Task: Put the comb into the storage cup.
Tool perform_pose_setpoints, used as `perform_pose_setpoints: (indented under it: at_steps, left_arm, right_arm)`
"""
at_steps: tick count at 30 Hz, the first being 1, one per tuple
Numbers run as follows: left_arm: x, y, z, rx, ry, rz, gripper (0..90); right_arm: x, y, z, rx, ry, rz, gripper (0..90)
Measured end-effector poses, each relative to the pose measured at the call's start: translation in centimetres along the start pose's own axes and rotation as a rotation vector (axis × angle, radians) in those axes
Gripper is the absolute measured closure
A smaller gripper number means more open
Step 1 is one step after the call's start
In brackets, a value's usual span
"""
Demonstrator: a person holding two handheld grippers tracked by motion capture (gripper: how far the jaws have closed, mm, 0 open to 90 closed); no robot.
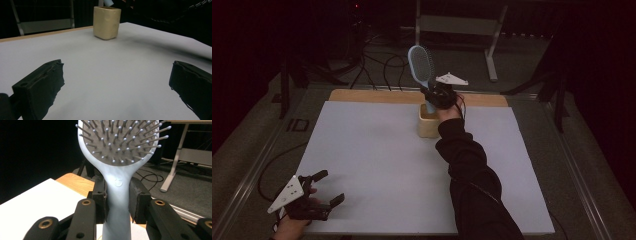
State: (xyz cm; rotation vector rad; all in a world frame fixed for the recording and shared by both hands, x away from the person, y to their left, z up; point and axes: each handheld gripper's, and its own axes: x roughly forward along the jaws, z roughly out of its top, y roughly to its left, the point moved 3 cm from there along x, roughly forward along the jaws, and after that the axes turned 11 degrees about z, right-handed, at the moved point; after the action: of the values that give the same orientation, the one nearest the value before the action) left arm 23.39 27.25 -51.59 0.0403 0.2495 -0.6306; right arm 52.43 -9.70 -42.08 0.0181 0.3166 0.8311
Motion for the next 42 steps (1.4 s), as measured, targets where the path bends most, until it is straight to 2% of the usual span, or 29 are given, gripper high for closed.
perform_pose_setpoints:
  at_steps: [19,33,34,35,36,38,39,42]
  left_arm:
    - [0.0,0.0,0.0,0.003,0.002,0.002,0.0]
    - [0.1,0.0,-0.1,0.004,0.009,0.003,0.0]
    - [0.1,0.0,-0.1,0.004,0.009,0.003,0.0]
    - [0.1,0.0,-0.1,0.004,0.008,0.003,0.0]
    - [0.1,0.0,-0.1,0.004,0.005,0.001,0.0]
    - [0.0,0.0,-0.1,0.006,0.004,0.001,0.0]
    - [0.0,-0.1,-0.1,0.006,0.004,0.001,0.0]
    - [0.0,0.0,-0.1,0.005,0.004,0.002,0.0]
  right_arm:
    - [-0.3,-0.4,-2.7,-0.01,0.01,0.017,70.0]
    - [-0.8,0.3,-4.0,-0.108,0.03,0.03,68.5]
    - [-0.8,0.3,-4.0,-0.111,0.028,0.033,65.0]
    - [-0.7,0.4,-4.1,-0.089,0.039,0.067,43.0]
    - [-0.7,0.4,-4.2,-0.097,0.043,0.056,31.7]
    - [-0.8,0.5,-4.4,-0.107,0.059,0.051,17.9]
    - [-0.7,0.4,-4.4,-0.093,0.068,0.062,12.0]
    - [-0.7,0.3,-4.5,-0.1,0.088,0.068,9.0]
